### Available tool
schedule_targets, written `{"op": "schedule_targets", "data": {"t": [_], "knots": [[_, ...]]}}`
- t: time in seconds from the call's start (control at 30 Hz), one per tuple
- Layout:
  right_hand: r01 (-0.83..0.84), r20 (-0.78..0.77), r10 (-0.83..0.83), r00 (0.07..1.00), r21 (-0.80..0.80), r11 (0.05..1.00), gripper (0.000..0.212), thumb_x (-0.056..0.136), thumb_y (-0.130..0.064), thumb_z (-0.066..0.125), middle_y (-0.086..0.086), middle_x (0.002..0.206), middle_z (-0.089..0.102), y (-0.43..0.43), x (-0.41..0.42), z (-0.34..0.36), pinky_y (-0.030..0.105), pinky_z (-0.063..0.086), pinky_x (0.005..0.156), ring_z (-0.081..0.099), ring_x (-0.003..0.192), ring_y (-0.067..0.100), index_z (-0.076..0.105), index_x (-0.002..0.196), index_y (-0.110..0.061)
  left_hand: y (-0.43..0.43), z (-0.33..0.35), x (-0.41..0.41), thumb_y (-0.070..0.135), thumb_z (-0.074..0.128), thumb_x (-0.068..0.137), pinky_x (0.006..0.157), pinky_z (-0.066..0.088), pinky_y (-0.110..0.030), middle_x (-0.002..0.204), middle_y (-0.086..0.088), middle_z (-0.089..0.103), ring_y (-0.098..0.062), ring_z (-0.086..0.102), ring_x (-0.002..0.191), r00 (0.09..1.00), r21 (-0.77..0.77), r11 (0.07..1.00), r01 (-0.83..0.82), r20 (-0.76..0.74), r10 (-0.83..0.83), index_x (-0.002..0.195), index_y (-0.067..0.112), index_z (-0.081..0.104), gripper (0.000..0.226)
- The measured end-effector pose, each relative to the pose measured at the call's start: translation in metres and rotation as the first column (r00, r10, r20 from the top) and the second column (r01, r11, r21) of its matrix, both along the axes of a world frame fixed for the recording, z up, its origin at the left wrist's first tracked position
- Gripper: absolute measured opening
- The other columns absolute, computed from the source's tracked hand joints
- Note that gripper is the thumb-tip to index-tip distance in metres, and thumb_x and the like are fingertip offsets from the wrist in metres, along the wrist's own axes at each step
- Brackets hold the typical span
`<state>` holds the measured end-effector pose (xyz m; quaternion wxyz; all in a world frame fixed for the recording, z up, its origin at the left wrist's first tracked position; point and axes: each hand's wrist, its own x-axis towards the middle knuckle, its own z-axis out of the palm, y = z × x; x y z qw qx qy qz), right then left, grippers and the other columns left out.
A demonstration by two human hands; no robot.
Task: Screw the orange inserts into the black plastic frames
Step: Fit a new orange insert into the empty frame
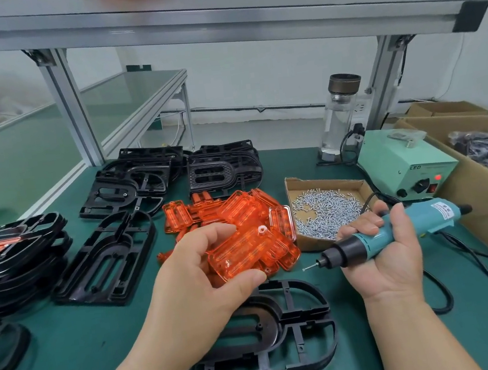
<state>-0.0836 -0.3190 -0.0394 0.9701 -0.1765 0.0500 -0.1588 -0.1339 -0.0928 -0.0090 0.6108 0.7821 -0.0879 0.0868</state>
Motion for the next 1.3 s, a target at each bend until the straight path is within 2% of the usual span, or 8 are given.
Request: {"op": "schedule_targets", "data": {"t": [0.2,0.4,0.5,0.63,0.9,1.0,1.13,1.3], "knots": [[0.003,-0.006,-0.003,1.0,-0.006,1.0,0.015,0.08,-0.037,0.06,-0.012,0.061,0.044,0.0,0.0,0.001,0.016,0.045,0.054,0.045,0.047,0.001,0.053,0.083,-0.024,0.001,-0.001,-0.002,0.02,0.083,0.068,0.077,0.053,-0.022,0.105,0.014,0.066,-0.006,0.066,0.093,0.999,0.03,1.0,-0.009,0.037,0.007,0.106,0.048,0.058,0.054],[0.002,-0.013,-0.002,1.0,0.001,1.0,0.016,0.079,-0.037,0.06,-0.012,0.061,0.045,0.001,0.0,0.001,0.017,0.046,0.054,0.045,0.046,0.001,0.054,0.084,-0.023,0.003,-0.006,0.003,-0.005,0.064,0.082,0.084,0.047,-0.024,0.101,0.013,0.07,-0.004,0.066,0.09,0.995,-0.185,0.98,-0.065,-0.082,0.051,0.114,0.046,0.055,0.061],[0.004,-0.014,-0.004,1.0,0.003,1.0,0.016,0.078,-0.037,0.06,-0.012,0.061,0.044,0.0,0.0,0.001,0.016,0.045,0.054,0.045,0.046,0.001,0.054,0.083,-0.023,0.007,-0.007,0.008,-0.008,0.063,0.08,0.074,0.048,-0.023,0.085,0.003,0.072,-0.008,0.065,0.074,0.977,-0.4,0.909,-0.117,-0.21,0.033,0.108,0.024,0.061,0.043],[0.007,-0.019,-0.007,1.0,0.0,1.0,0.016,0.078,-0.037,0.06,-0.012,0.061,0.044,0.001,0.0,0.001,0.016,0.044,0.055,0.044,0.046,0.001,0.054,0.083,-0.023,0.01,-0.005,0.01,0.014,0.065,0.068,0.058,0.047,-0.021,0.082,-0.004,0.069,-0.013,0.056,0.069,0.961,-0.547,0.827,-0.128,-0.276,-0.034,0.079,0.022,0.074,0.016],[0.011,-0.028,-0.011,1.0,-0.016,1.0,0.016,0.078,-0.037,0.059,-0.012,0.06,0.044,0.002,0.0,0.002,0.017,0.043,0.054,0.044,0.046,0.001,0.053,0.083,-0.023,0.013,-0.003,0.011,0.008,0.04,0.099,0.048,0.053,-0.025,0.077,-0.005,0.071,-0.014,0.067,0.063,0.906,-0.605,0.771,-0.201,-0.413,-0.088,0.113,0.024,0.063,0.031],[0.013,-0.03,-0.013,0.999,-0.021,1.0,0.016,0.079,-0.037,0.059,-0.012,0.061,0.044,0.002,0.0,0.002,0.017,0.044,0.054,0.044,0.046,0.001,0.054,0.083,-0.023,0.017,-0.003,0.01,-0.009,0.041,0.092,0.055,0.054,-0.023,0.079,-0.004,0.072,-0.011,0.066,0.065,0.92,-0.469,0.877,-0.104,-0.381,-0.094,0.11,0.023,0.063,0.043],[0.014,-0.036,-0.015,0.999,-0.027,1.0,0.016,0.079,-0.038,0.059,-0.012,0.061,0.044,0.003,0.0,0.002,0.017,0.043,0.055,0.045,0.047,0.001,0.053,0.083,-0.023,0.026,0.001,0.011,0.002,0.057,0.09,0.055,0.053,-0.019,0.073,-0.001,0.073,-0.012,0.067,0.062,0.97,-0.06,0.993,-0.1,-0.228,0.084,0.088,0.024,0.07,0.025],[0.001,-0.024,-0.001,1.0,-0.022,1.0,0.015,0.08,-0.038,0.059,-0.012,0.061,0.044,0.002,0.0,0.001,0.016,0.044,0.056,0.045,0.047,0.0,0.054,0.083,-0.023,0.034,0.006,0.012,0.022,0.072,0.079,0.062,0.048,-0.013,0.074,0.023,0.067,-0.001,0.063,0.065,0.998,0.53,0.848,-0.012,-0.04,0.039,0.072,0.037,0.067,0.018]]}}
